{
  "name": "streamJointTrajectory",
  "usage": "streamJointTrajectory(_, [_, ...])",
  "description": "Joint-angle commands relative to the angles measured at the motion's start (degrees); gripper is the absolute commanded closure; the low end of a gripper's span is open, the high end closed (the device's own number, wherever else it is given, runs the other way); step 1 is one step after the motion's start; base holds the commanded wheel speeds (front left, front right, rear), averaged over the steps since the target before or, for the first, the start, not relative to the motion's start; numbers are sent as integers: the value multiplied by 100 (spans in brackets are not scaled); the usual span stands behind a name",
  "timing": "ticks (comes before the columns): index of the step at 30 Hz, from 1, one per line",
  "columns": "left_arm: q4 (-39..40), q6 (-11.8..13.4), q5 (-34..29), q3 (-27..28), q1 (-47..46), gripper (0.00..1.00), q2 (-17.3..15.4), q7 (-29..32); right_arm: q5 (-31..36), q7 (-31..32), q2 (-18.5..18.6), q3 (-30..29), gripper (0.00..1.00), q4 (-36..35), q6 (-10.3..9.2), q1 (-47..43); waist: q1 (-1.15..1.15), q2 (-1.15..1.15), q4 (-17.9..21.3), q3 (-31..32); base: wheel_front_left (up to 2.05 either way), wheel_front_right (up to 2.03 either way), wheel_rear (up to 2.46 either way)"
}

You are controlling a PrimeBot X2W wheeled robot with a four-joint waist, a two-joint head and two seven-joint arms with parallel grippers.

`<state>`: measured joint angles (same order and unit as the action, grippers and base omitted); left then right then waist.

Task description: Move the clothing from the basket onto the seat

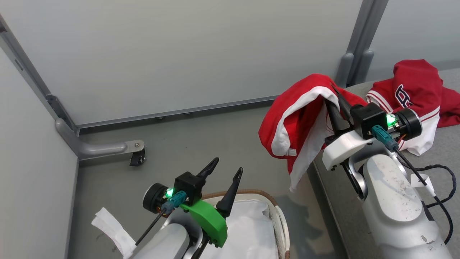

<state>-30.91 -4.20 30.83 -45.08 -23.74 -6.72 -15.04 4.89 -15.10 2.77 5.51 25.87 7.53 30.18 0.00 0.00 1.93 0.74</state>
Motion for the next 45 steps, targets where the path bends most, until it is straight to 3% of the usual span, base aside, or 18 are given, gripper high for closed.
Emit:
streamJointTrajectory(1, [-2,-34,-111,46,125,0,7,-19,-40,-9,22,-27,100,-23,-8,-76,0,0,70,-16,0,0,0])
streamJointTrajectory(12, [53,-136,-476,398,319,0,163,-20,37,-9,22,-77,100,0,-8,-44,0,0,805,-178,0,0,0])
streamJointTrajectory(25, [100,-237,-823,693,127,0,253,-19,191,-9,17,-618,100,-119,-8,128,0,0,1603,-733,0,0,0])
streamJointTrajectory(35, [223,-298,-1023,708,-179,0,163,-19,422,-9,25,-1029,100,-192,-8,751,0,0,1466,-1414,0,0,0])
streamJointTrajectory(45, [491,-313,-1245,686,-677,0,5,-13,744,-9,922,-1454,100,52,-8,2745,0,0,1031,-2420,0,0,0])
